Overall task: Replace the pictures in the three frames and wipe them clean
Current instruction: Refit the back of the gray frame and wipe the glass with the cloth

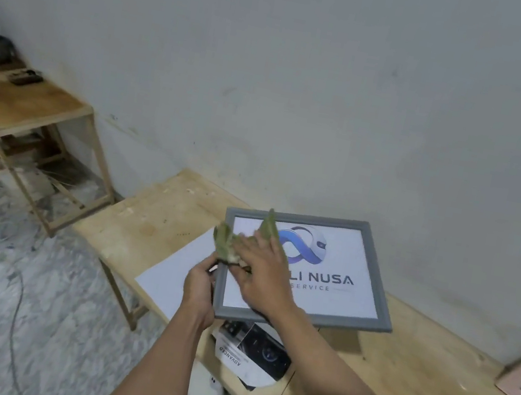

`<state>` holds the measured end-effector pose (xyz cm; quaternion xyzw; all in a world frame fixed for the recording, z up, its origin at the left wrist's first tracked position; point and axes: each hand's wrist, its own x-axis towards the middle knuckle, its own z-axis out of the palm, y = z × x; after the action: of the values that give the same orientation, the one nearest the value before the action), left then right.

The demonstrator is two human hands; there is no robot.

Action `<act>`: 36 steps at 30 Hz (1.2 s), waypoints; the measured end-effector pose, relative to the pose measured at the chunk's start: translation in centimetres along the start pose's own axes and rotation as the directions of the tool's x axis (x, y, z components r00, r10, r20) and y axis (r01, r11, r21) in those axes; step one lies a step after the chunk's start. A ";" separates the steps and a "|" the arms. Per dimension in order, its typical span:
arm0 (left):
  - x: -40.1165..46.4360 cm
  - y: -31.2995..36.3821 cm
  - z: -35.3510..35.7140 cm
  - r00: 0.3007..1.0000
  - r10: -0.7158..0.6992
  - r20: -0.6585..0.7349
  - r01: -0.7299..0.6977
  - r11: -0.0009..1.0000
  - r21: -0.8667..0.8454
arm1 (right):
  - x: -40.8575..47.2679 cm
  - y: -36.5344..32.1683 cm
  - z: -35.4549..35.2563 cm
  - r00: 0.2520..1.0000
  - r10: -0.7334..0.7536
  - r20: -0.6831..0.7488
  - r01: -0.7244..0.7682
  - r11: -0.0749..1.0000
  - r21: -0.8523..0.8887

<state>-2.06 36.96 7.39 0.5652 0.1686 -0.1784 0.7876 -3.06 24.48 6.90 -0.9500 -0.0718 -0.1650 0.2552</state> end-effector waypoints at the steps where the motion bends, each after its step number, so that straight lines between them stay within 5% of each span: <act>1: 0.1 0.4 -0.2 1.000 -0.012 -0.012 0.011 0.999 -0.031 | -0.6 -0.5 0.1 0.999 -0.031 0.033 0.028 0.997 0.072; 6: 0.9 0.9 -0.7 0.999 0.024 -0.031 -0.018 0.985 0.172 | -3.4 -1.4 0.3 0.976 0.155 0.156 -0.205 0.898 0.391; 15: 1.3 0.8 -0.7 0.998 0.051 -0.036 -0.037 0.946 0.321 | -9.5 2.4 -1.7 0.947 0.134 0.293 -0.208 0.948 0.239; 24: 0.9 0.6 -1.3 0.981 0.192 -0.034 -0.166 0.914 0.371 | -13.1 11.3 -6.5 0.871 0.480 0.100 -0.490 0.856 0.163; 28: 0.0 0.5 -0.9 0.980 0.197 -0.011 -0.182 0.925 0.335 | -7.8 10.3 -8.6 0.788 0.562 -0.251 -0.479 0.817 0.322; 30: -0.3 0.3 -0.8 0.981 0.196 0.010 -0.190 0.935 0.299 | -5.8 9.9 -8.8 0.758 0.554 -0.346 -0.513 0.833 0.209; 33: -0.4 0.5 -0.2 0.977 0.201 0.072 -0.213 0.933 0.291 | -3.3 7.7 -6.9 0.810 0.488 -0.325 -0.506 0.862 0.035; 36: -0.7 0.9 0.9 0.967 0.230 0.109 -0.253 0.915 0.316 | -0.9 3.5 -4.4 0.901 0.366 -0.233 -0.345 0.930 0.128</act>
<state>-2.21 36.44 8.70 0.6978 0.0382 -0.1246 0.7043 -4.34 19.20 8.61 -0.9067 0.1292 -0.2323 0.3274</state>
